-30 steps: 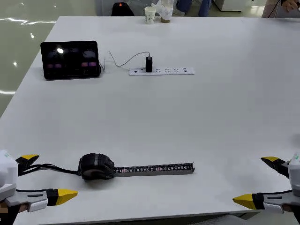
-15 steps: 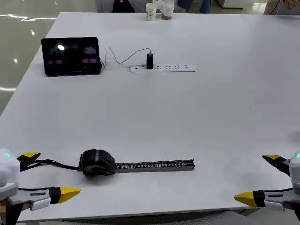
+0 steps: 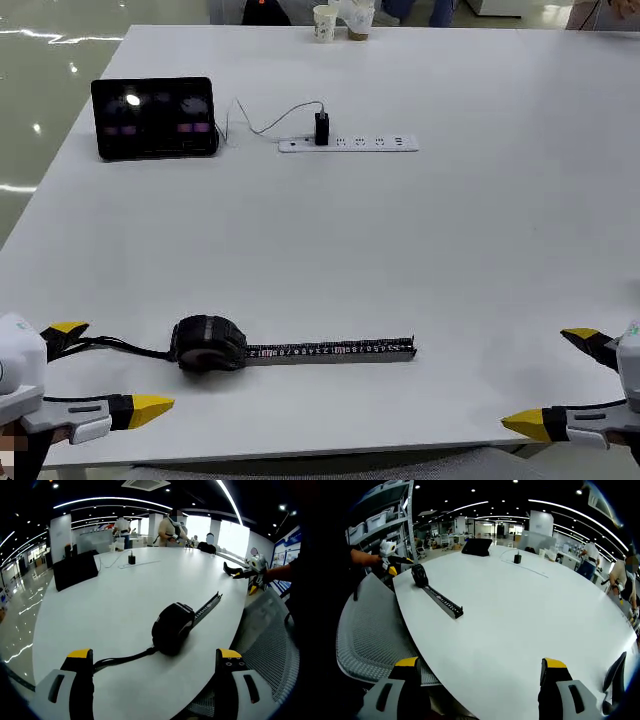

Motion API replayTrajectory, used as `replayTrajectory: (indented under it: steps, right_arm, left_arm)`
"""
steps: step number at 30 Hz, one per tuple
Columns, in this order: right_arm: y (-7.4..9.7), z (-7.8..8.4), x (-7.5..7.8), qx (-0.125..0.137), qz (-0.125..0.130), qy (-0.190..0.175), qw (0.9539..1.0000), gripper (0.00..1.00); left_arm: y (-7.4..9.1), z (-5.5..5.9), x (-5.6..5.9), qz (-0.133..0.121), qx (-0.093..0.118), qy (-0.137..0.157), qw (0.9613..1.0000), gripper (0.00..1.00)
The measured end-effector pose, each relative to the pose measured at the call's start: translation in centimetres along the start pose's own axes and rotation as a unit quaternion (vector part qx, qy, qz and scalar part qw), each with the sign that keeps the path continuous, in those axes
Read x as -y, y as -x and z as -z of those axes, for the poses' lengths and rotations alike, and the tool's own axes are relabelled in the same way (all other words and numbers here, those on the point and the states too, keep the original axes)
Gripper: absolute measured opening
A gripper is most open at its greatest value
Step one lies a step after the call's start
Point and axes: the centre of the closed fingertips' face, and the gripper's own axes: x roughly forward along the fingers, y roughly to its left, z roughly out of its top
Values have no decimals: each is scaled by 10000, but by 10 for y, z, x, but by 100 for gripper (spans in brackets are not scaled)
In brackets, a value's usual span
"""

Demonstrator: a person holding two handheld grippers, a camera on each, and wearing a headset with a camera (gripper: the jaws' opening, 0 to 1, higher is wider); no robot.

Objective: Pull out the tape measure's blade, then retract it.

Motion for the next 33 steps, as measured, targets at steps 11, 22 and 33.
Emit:
replayTrajectory:
  steps: [11, 22, 33]
  right_arm:
    - [-2, -1, 1, -96, -40, 21, 9999, 99]
    - [-18, -13, -6, -254, -254, 474, 9982, 99]
    - [-37, -41, -3, -272, -521, 865, 9945, 99]
  left_arm:
    - [-8, -5, 6, 24, -67, -122, 9999, 99]
    - [-29, -11, 24, -134, -28, 129, 9998, 99]
    - [-43, -38, 34, -131, 263, 436, 9986, 99]
